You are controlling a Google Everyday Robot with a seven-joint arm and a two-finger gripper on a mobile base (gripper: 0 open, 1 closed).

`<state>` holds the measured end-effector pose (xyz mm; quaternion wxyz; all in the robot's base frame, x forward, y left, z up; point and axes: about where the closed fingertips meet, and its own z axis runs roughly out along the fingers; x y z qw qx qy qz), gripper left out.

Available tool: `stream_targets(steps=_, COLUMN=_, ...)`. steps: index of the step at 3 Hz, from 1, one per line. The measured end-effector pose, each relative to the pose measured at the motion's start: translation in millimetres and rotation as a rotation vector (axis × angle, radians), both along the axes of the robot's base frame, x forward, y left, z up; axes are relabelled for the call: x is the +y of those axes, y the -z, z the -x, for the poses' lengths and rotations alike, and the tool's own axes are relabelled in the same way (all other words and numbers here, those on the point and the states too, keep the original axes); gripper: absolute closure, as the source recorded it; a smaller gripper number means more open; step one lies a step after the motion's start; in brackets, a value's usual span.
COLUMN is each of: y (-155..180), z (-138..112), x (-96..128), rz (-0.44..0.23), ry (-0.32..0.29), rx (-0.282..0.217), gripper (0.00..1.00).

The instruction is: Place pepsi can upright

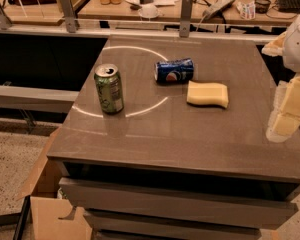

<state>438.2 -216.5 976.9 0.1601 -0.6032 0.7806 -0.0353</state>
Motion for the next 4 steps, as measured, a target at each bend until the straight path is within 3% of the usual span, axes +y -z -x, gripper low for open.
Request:
stream_targets(steps=1, y=0.0, z=0.0, x=0.0, rz=0.000, ry=0.000, rx=0.000, gripper=0.00)
stream_targets(steps=2, y=-2.2, z=-7.4, x=0.1, rz=-0.020, ry=0.004, rx=-0.035, gripper=0.00)
stream_targets(steps=3, y=1.8, z=-39.3, x=1.7, rz=-0.024, ry=0.005, rx=-0.088, gripper=0.00)
stream_targets(steps=4, y=11.3, z=-89.2, x=5.1, rz=-0.032, ry=0.003, rx=-0.132, gripper=0.00)
